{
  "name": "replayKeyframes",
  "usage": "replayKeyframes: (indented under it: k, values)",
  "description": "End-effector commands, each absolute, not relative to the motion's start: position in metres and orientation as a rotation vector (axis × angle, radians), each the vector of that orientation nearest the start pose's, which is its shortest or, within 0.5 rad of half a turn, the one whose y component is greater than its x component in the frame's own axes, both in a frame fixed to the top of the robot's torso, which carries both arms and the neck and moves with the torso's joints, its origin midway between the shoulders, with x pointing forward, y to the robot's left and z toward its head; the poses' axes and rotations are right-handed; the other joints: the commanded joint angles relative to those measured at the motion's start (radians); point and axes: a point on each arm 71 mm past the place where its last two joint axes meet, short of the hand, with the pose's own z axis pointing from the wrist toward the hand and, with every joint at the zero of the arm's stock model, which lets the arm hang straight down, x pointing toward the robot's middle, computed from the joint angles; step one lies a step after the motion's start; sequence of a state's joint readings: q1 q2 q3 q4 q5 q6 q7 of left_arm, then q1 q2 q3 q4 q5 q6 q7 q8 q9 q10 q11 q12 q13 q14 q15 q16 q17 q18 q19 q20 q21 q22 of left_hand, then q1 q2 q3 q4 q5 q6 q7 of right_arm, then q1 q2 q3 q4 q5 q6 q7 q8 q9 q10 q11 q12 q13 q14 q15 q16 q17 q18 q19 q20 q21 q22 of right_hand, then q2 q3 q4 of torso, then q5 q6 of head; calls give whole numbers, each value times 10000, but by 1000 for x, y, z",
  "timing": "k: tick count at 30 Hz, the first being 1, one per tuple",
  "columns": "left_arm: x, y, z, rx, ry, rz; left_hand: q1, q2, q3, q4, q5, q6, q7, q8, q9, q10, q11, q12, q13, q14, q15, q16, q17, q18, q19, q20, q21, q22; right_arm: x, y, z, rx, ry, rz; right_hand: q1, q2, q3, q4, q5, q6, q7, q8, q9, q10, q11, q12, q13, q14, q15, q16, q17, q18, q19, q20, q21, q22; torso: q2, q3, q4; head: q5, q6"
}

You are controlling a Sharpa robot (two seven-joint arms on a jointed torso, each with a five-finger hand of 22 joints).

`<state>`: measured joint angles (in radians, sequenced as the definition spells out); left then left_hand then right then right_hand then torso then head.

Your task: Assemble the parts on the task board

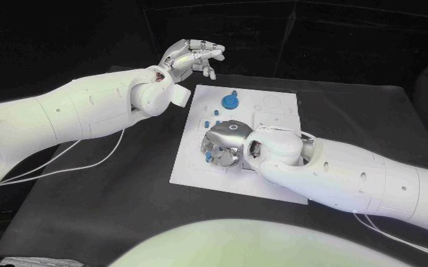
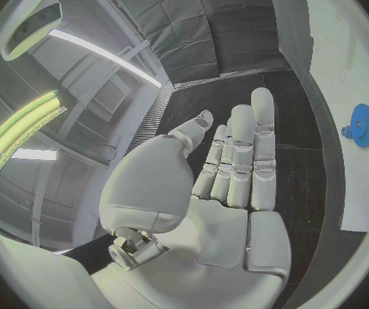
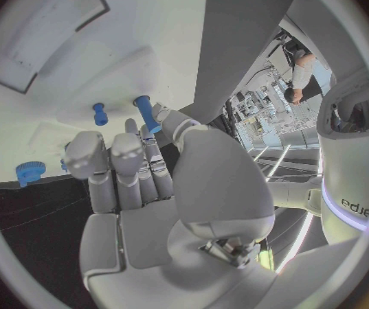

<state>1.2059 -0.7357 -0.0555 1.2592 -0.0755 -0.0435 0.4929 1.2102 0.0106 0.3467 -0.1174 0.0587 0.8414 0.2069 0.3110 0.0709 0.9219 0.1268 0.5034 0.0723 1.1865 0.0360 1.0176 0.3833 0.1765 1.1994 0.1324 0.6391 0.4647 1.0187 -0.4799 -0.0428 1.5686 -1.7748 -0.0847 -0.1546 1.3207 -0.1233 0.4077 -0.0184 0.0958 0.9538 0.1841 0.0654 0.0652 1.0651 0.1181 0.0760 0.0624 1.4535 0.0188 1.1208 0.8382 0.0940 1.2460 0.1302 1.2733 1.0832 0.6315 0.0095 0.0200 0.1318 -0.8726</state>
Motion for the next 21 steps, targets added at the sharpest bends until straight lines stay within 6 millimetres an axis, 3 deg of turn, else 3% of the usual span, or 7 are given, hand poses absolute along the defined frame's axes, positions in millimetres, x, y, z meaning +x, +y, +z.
replayKeyframes:
  k: [1, 7, 14, 21]
  values:
    - [529, 220, -186, -9414, 14209, -17005, 91, 22, -11, -53, -9, -76, -23, 39, -5, -86, -9, 68, -10, -54, -3, 68, -10, 65, 86, 5, -34, -11, 392, -4, -247, -6578, 17309, 8853, -74, -7, -227, 5, 61, -241, 2, -28, 2, -290, 30, -12, 17, -27, 95, -12, -45, 231, -212, 32, -242, -325, -1, 12, 4, -4, 0]
    - [529, 221, -186, -9415, 14226, -17019, 94, 15, -25, -59, -12, -90, -18, 50, -7, -98, -5, 76, -15, -59, -1, 71, -18, 64, 87, 5, -40, -17, 391, -6, -245, -6250, 16965, 9105, -252, -36, -899, 171, 93, -375, 20, -6, 26, -643, 58, 175, 42, -46, 120, 44, -13, 289, -358, 65, -524, -667, -2, -1, -10, -13, 0]
    - [528, 222, -186, -9410, 14226, -17037, 92, 10, -31, -60, -12, -95, -17, 53, -8, -102, -3, 78, -16, -62, 1, 71, -20, 63, 87, 6, -42, -18, 389, -18, -239, -5627, 16313, 9547, -260, -38, -1679, 333, 278, -488, 19, -7, 29, -840, 49, 448, 48, -50, 124, 80, -9, 294, -308, 60, -614, -751, -6, 9, -28, -42, 0]
    - [528, 225, -186, -9427, 14202, -16982, 92, 10, -31, -60, -12, -95, -17, 53, -8, -102, -3, 78, -16, -62, 1, 71, -20, 63, 87, 6, -42, -18, 386, -52, -225, -4410, 15825, 10014, -110, 65, -2294, 470, 367, -581, 1, 0, 33, -807, 17, 801, 77, -53, 103, 95, -19, 305, -301, 48, -701, -844, -42, -12, -48, -117, 27]
